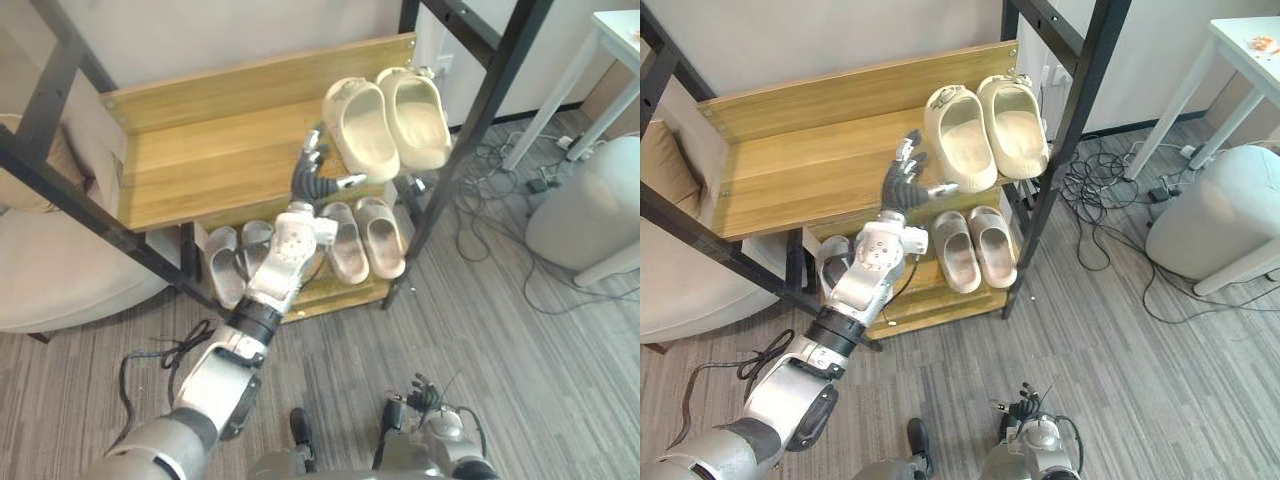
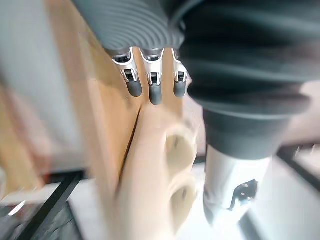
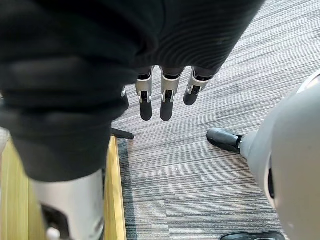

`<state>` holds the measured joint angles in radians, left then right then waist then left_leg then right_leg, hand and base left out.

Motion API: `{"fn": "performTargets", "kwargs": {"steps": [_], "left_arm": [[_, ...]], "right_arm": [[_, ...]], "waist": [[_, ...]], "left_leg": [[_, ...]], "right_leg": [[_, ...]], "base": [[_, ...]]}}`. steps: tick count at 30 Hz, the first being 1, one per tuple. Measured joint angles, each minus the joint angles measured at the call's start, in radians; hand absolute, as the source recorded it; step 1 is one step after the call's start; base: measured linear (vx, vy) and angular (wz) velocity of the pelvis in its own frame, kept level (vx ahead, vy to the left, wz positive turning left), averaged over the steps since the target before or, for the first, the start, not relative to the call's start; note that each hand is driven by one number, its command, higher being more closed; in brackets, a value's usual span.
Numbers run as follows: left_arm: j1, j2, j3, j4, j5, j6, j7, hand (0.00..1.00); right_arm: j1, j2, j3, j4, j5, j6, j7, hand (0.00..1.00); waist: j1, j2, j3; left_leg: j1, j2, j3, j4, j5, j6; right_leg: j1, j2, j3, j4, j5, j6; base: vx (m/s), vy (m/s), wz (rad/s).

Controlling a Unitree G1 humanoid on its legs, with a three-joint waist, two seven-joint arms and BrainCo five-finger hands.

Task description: Organize the slippers on the shoe rack

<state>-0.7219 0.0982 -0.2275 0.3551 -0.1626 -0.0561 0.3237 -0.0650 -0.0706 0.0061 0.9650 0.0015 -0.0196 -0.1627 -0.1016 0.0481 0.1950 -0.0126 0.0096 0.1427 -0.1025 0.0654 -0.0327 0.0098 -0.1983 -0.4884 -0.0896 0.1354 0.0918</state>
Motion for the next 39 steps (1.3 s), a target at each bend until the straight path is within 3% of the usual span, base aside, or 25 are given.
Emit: {"fn": "performTargets", "kwargs": {"steps": [10,14,17,22,25,28,32,39], "left_arm": [[0.060,0.003,-0.011,-0.244,-0.024,-0.007,-0.007,0.00],[0.139,-0.002,-0.117,-0.415,-0.087,-0.041,-0.051,0.00],[0.221,-0.013,-0.188,-0.505,-0.168,-0.065,-0.092,0.00],[0.376,-0.039,-0.322,-0.581,-0.261,-0.066,-0.186,0.00],[0.472,-0.039,-0.349,-0.582,-0.272,-0.063,-0.226,0.00],[0.609,-0.034,-0.351,-0.550,-0.273,-0.055,-0.273,0.00],[0.786,-0.005,-0.330,-0.378,-0.240,-0.031,-0.313,0.00],[0.896,0.025,-0.132,0.064,-0.013,-0.003,-0.307,0.00]], "right_arm": [[0.036,0.016,0.021,-0.001,0.000,0.003,0.006,0.00],[0.037,0.030,0.041,-0.001,0.000,0.003,0.005,0.00],[0.052,0.031,0.061,0.000,0.000,0.003,0.005,0.00],[0.084,0.025,0.084,0.016,-0.001,0.008,0.005,0.00],[0.086,0.026,0.114,0.037,-0.001,0.008,0.005,0.00],[0.086,0.030,0.128,0.043,-0.002,0.008,0.006,0.00],[0.084,0.031,0.149,0.044,-0.005,0.007,0.008,0.00],[0.092,0.030,0.154,0.041,-0.013,-0.010,0.010,0.00]], "waist": [[0.077,0.015,-0.047],[0.112,0.016,-0.074],[0.116,0.019,-0.107],[0.143,0.028,-0.139],[0.156,0.034,-0.153],[0.163,0.029,-0.164],[0.171,0.016,-0.162],[0.182,-0.025,-0.151]], "left_leg": [[0.008,-0.036,-0.106,0.004,0.004,0.003],[0.013,-0.040,-0.128,0.004,0.005,0.005],[0.016,-0.042,-0.149,0.008,0.005,0.005],[0.035,-0.039,-0.182,0.012,0.003,0.004],[0.040,-0.035,-0.191,0.013,0.003,0.003],[0.048,-0.035,-0.200,0.014,0.001,0.001],[0.063,-0.030,-0.207,0.019,0.001,0.001],[0.064,0.003,-0.209,0.020,-0.011,-0.022]], "right_leg": [[0.081,-0.031,-0.111,0.000,-0.026,0.033],[0.101,-0.034,-0.137,0.000,-0.033,0.036],[0.117,-0.033,-0.157,0.001,-0.040,0.037],[0.153,-0.025,-0.187,0.001,-0.051,0.035],[0.164,-0.020,-0.195,0.001,-0.054,0.034],[0.171,-0.019,-0.202,0.001,-0.062,0.027],[0.191,-0.011,-0.207,0.001,-0.067,0.025],[0.193,0.023,-0.206,-0.002,-0.094,0.015]], "base": [[0.01,0.044,0.37],[-0.03,0.015,0.19],[-0.01,-0.002,0.18],[-0.02,-0.013,0.15],[-0.03,-0.018,0.10],[-0.03,-0.014,0.08],[-0.02,-0.013,0.04],[-0.03,-0.045,0.00]]}}
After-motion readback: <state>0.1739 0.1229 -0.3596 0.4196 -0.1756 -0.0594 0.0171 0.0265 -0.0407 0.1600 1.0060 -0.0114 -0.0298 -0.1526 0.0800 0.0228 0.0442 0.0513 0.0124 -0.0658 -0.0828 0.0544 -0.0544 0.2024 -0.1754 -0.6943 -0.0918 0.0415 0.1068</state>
